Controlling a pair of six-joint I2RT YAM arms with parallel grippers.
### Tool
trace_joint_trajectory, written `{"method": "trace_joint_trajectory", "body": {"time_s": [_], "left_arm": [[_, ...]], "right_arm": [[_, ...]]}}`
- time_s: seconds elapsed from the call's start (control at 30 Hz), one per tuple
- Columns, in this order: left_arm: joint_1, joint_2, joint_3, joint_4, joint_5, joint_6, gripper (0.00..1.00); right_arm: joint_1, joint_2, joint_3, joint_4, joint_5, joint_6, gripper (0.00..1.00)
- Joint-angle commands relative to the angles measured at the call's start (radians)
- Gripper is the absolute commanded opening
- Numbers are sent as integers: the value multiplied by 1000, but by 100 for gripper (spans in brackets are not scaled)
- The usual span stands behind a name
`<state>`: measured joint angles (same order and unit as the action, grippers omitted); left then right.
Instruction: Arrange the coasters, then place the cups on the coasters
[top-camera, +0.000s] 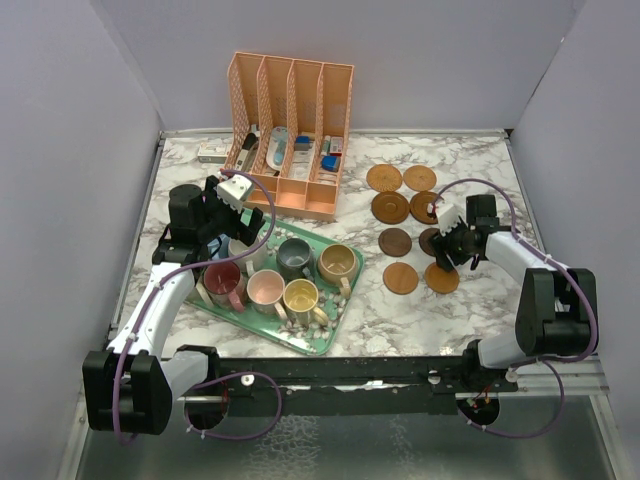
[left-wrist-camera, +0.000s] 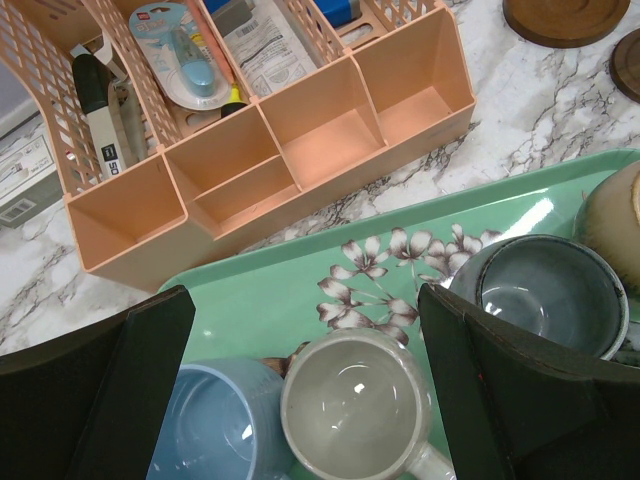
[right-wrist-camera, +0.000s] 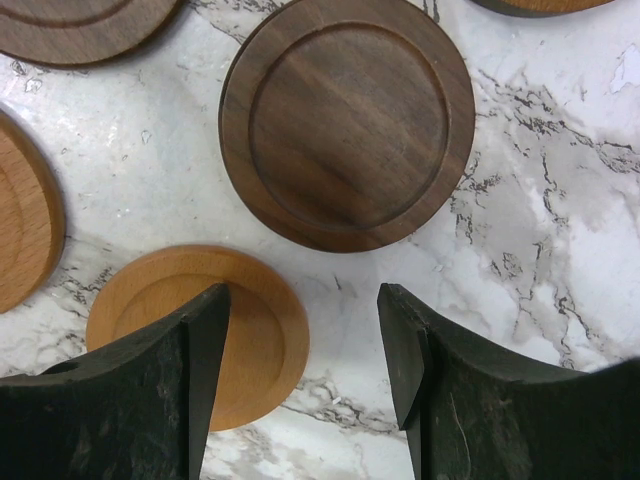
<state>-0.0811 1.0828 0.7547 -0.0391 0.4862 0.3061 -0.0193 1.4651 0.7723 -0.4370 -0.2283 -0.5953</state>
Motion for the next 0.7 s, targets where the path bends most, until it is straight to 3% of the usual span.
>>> {"method": "trace_joint_trajectory", "body": {"time_s": [0.0,0.4,0.67], "left_arm": [[-6,-10,-9,-11,32,11,99],[-6,-24,-2,-2,18,-6,99],[-6,-33,11,25,-111,-29,99]], "right_arm": [[2,-32,45,-40,-11,3,62],[2,-48,169,-92,-32,125,66],[2,-32,235,-37,-19,259,68]]}}
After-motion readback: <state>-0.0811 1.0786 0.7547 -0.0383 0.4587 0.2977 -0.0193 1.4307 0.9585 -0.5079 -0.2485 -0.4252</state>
